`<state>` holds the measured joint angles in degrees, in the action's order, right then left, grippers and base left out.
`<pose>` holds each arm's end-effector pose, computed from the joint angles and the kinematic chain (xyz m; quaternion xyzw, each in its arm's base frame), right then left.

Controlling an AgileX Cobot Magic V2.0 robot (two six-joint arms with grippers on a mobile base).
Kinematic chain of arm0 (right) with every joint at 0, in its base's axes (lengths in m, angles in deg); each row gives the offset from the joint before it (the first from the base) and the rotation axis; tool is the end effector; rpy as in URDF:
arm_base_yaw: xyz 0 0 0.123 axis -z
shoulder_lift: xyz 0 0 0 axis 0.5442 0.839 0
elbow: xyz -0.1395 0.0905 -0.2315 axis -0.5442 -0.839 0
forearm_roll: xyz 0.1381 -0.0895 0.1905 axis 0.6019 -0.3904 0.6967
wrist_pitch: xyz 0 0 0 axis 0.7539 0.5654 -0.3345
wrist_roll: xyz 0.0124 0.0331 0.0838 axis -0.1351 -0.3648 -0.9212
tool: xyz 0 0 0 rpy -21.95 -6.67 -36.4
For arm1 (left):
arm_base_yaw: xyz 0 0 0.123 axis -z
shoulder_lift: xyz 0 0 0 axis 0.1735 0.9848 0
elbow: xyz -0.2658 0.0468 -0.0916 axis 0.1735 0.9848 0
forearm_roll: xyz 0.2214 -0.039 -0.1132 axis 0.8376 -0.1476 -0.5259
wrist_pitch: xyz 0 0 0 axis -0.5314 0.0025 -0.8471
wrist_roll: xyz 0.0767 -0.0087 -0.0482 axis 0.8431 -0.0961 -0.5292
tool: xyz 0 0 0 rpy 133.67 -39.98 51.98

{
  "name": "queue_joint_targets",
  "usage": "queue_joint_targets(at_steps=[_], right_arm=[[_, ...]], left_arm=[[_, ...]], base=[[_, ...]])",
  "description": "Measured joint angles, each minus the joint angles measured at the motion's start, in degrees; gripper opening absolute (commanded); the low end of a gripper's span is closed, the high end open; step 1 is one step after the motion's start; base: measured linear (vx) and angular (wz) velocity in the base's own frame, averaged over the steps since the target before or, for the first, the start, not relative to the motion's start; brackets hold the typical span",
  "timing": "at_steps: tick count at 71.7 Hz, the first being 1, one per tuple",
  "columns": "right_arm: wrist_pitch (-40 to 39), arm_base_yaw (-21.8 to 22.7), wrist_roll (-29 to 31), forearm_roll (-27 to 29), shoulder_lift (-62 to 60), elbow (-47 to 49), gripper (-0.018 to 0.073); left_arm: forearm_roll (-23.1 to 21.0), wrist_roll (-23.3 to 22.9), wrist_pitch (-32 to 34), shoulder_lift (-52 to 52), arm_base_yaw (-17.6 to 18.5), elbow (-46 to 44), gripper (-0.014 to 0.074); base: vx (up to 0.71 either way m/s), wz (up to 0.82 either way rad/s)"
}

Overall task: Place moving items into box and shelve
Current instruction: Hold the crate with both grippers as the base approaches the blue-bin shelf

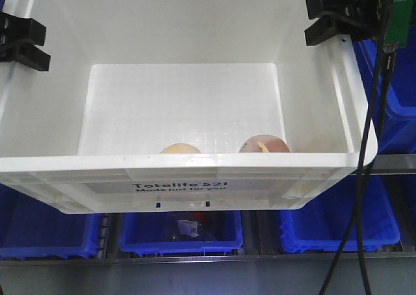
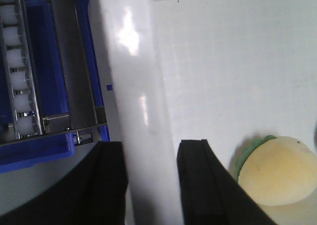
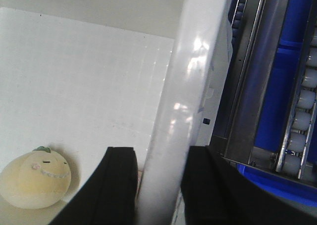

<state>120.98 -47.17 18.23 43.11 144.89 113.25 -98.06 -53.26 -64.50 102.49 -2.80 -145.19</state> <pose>0.2812 0.0940 0.4132 -0.1438 0.9315 0.1571 0.2948 0.2562 -0.0518 0.4019 0.0420 0.9504 -0.1340 0.2776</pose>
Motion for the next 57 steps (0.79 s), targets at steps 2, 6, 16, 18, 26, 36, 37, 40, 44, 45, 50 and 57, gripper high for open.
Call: queue_joint_targets(at_steps=[2, 6, 16, 18, 26, 36, 37, 40, 44, 45, 50, 57], right_arm=[[0.0, 0.0, 0.0, 0.0, 0.0, 0.0, -0.0012], [0.0, 0.0, 0.0, 0.0, 0.0, 0.0, -0.0012], [0.0, 0.0, 0.0, 0.0, 0.0, 0.0, -0.0012], [0.0, 0.0, 0.0, 0.0, 0.0, 0.0, -0.0012], [0.0, 0.0, 0.0, 0.0, 0.0, 0.0, -0.0012], [0.0, 0.0, 0.0, 0.0, 0.0, 0.0, -0.0012], [0.0, 0.0, 0.0, 0.0, 0.0, 0.0, -0.0012], [0.0, 0.0, 0.0, 0.0, 0.0, 0.0, -0.0012], [0.0, 0.0, 0.0, 0.0, 0.0, 0.0, -0.0012], [0.0, 0.0, 0.0, 0.0, 0.0, 0.0, -0.0012], [0.0, 0.0, 0.0, 0.0, 0.0, 0.0, -0.0012], [0.0, 0.0, 0.0, 0.0, 0.0, 0.0, -0.0012]], left_arm=[[0.0, 0.0, 0.0, 0.0, 0.0, 0.0, -0.0027], [0.0, 0.0, 0.0, 0.0, 0.0, 0.0, -0.0027], [0.0, 0.0, 0.0, 0.0, 0.0, 0.0, -0.0027], [0.0, 0.0, 0.0, 0.0, 0.0, 0.0, -0.0027], [0.0, 0.0, 0.0, 0.0, 0.0, 0.0, -0.0027], [0.0, 0.0, 0.0, 0.0, 0.0, 0.0, -0.0027], [0.0, 0.0, 0.0, 0.0, 0.0, 0.0, -0.0027], [0.0, 0.0, 0.0, 0.0, 0.0, 0.0, -0.0027], [0.0, 0.0, 0.0, 0.0, 0.0, 0.0, -0.0027], [0.0, 0.0, 0.0, 0.0, 0.0, 0.0, -0.0027], [0.0, 0.0, 0.0, 0.0, 0.0, 0.0, -0.0027], [0.0, 0.0, 0.0, 0.0, 0.0, 0.0, -0.0027]], base=[[0.00, 0.00], [0.00, 0.00], [0.00, 0.00], [0.00, 0.00], [0.00, 0.00], [0.00, 0.00], [0.00, 0.00], [0.00, 0.00], [0.00, 0.00], [0.00, 0.00], [0.00, 0.00], [0.00, 0.00]])
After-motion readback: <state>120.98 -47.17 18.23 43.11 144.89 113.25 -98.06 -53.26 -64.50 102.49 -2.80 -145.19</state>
